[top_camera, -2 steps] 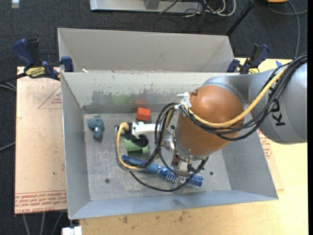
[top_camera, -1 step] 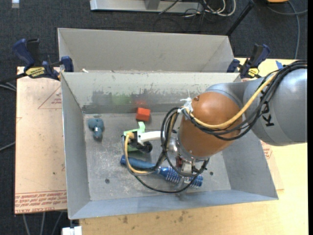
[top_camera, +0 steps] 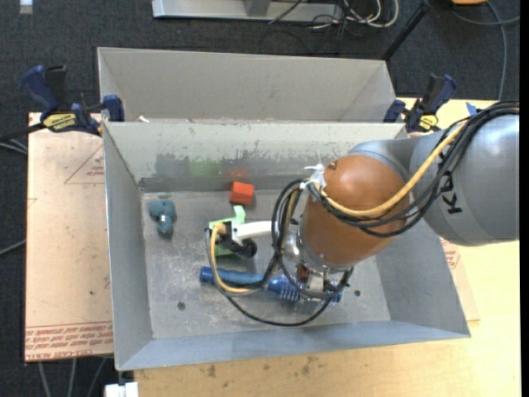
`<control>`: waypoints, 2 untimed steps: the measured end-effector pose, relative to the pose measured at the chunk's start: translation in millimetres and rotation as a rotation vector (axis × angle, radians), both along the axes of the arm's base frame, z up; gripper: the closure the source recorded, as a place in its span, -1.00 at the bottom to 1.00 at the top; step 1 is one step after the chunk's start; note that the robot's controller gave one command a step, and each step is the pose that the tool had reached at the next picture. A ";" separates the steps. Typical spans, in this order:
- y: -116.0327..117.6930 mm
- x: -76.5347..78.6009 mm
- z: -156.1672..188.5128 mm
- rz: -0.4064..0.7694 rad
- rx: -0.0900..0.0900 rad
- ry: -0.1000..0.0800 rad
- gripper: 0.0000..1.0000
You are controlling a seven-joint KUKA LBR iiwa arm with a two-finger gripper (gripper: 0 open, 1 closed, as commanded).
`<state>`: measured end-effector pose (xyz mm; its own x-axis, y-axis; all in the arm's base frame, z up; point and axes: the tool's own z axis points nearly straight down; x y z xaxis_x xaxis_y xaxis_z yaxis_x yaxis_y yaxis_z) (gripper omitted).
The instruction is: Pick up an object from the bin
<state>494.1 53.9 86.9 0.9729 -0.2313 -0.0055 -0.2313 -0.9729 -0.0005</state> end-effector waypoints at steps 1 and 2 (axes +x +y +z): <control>1.9 9.0 -17.9 -0.048 0.000 -0.001 1.00; 42.9 24.7 110.9 -0.020 0.003 -0.010 1.00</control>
Offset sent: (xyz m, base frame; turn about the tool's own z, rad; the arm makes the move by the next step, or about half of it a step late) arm 0.0098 0.0005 -0.0168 0.0459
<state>518.8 96.7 197.8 0.9680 -0.2508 0.0034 -0.2508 -0.9680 -0.0055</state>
